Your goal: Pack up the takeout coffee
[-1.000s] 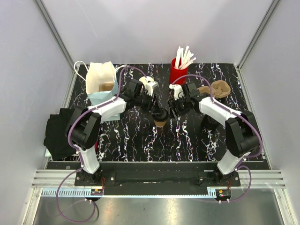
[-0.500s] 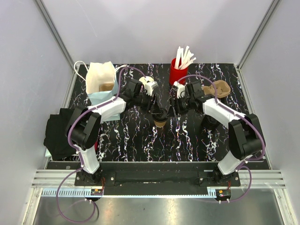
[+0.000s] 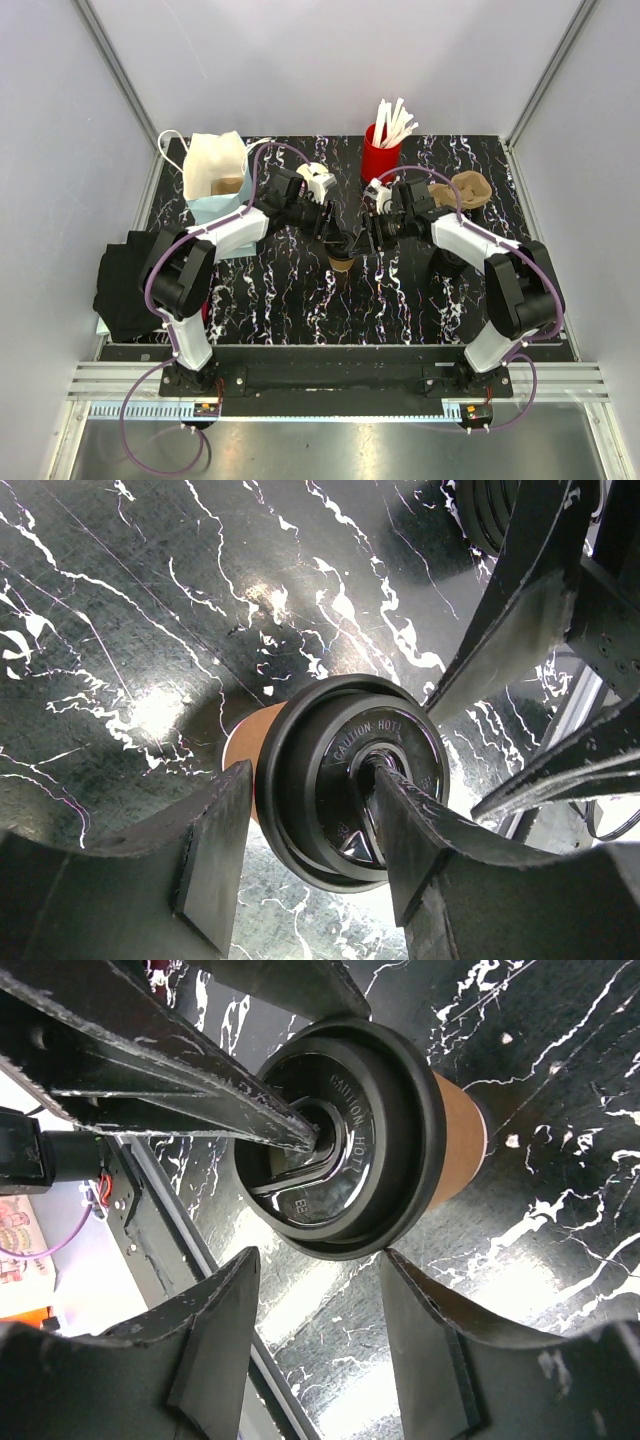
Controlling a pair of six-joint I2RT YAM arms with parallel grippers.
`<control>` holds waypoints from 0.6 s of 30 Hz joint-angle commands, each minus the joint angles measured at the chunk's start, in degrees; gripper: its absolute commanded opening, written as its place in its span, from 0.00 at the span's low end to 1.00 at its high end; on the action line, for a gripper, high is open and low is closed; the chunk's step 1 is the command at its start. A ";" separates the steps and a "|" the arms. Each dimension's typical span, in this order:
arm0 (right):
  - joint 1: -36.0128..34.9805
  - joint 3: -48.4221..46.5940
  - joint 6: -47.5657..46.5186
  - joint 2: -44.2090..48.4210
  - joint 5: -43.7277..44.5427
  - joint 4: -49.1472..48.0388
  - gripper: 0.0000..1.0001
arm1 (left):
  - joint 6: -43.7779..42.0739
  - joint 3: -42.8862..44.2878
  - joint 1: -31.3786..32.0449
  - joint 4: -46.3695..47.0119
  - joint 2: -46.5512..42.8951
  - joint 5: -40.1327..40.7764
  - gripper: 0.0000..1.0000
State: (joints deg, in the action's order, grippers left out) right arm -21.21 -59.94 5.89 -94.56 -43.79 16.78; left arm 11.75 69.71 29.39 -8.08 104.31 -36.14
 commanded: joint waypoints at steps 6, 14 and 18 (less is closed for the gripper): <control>-0.06 -1.14 0.88 0.79 -1.13 -2.62 0.68 | 0.12 0.95 -0.29 -1.33 -0.34 0.81 0.58; -0.50 -1.84 0.52 -0.09 4.85 -3.07 0.69 | -0.41 2.18 -0.29 -1.68 -2.09 -2.88 0.67; -0.50 -2.98 0.61 -0.62 5.99 -3.06 0.69 | -0.85 2.45 -0.30 -1.94 -3.06 -3.85 0.70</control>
State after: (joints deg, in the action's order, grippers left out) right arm -21.37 -60.05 6.33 -94.74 -40.14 15.68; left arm 12.01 69.87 29.23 -10.37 104.31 -37.30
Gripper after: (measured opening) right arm 0.689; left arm 0.689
